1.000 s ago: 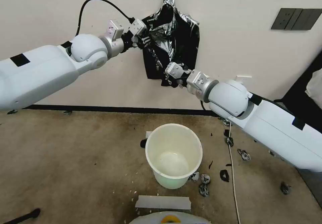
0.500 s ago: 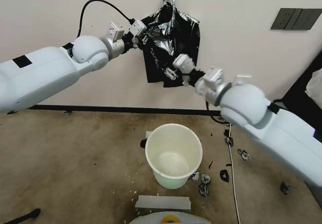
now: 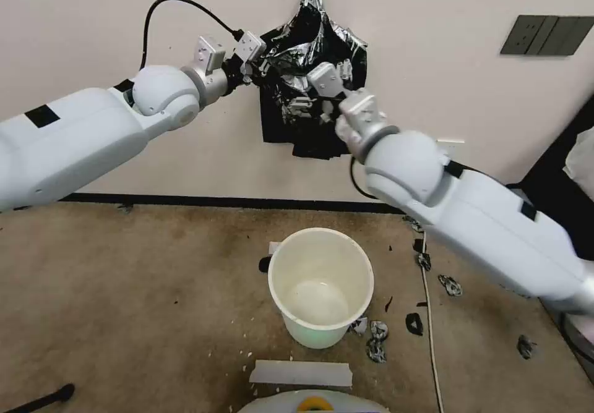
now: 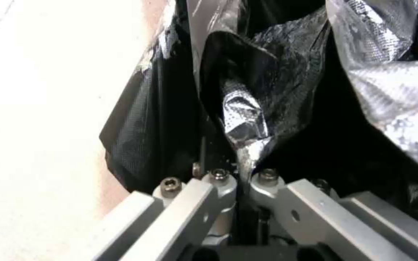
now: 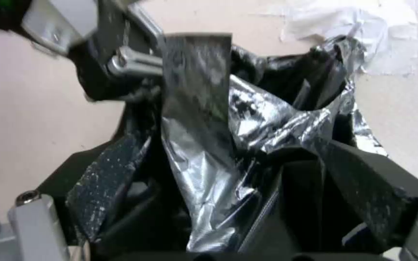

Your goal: Place a trash bag onto the trash bin.

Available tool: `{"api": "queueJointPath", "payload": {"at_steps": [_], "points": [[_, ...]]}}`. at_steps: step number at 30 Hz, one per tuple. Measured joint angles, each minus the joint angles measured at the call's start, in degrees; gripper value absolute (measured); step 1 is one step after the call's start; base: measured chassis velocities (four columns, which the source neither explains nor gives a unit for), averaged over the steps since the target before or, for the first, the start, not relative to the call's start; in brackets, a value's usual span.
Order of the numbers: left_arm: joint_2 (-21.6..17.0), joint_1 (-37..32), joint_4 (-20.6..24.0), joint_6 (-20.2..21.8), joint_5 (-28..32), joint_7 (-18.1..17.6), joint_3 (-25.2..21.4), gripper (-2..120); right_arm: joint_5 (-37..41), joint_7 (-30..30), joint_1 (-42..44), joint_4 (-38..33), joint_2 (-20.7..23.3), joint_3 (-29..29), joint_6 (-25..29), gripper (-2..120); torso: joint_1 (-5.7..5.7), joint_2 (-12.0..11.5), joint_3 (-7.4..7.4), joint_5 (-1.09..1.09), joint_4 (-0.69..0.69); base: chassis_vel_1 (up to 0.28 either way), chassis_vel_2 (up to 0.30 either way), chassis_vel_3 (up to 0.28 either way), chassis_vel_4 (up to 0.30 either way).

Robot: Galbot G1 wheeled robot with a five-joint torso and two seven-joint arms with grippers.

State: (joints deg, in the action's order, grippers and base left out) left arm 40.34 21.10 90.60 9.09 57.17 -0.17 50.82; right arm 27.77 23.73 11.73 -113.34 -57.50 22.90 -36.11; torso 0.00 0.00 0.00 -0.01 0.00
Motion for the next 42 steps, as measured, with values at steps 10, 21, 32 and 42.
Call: {"api": "queueJointPath", "payload": {"at_steps": [10,21,32,42], "points": [[-0.29,-0.73,0.64,0.01,0.23,-0.36,-0.16,0,-6.32,3.02,0.32,4.04,-3.52,1.62,-1.72,99,0.00,0.00,0.00,0.01,0.00,0.000,0.000,0.000,0.000],[-0.78,-0.87,1.20,0.05,1.02,-0.84,-0.56,0,-11.32,5.91,0.47,9.42,-6.93,2.15,-1.90,92,0.00,0.00,0.00,0.00,0.00,0.000,0.000,0.000,0.000],[-1.70,-1.67,1.63,0.13,1.07,-0.87,-1.38,0,-12.00,7.30,1.00,10.08,-7.26,1.73,-1.61,58,0.00,0.00,0.00,0.01,0.00,0.000,0.000,0.000,0.000],[-1.87,-1.85,1.69,0.22,1.08,-0.87,-1.70,0,-11.61,7.31,1.03,9.93,-6.80,1.14,-1.34,18,0.00,0.00,0.00,0.01,-0.01,0.000,0.000,0.000,0.000]]}}
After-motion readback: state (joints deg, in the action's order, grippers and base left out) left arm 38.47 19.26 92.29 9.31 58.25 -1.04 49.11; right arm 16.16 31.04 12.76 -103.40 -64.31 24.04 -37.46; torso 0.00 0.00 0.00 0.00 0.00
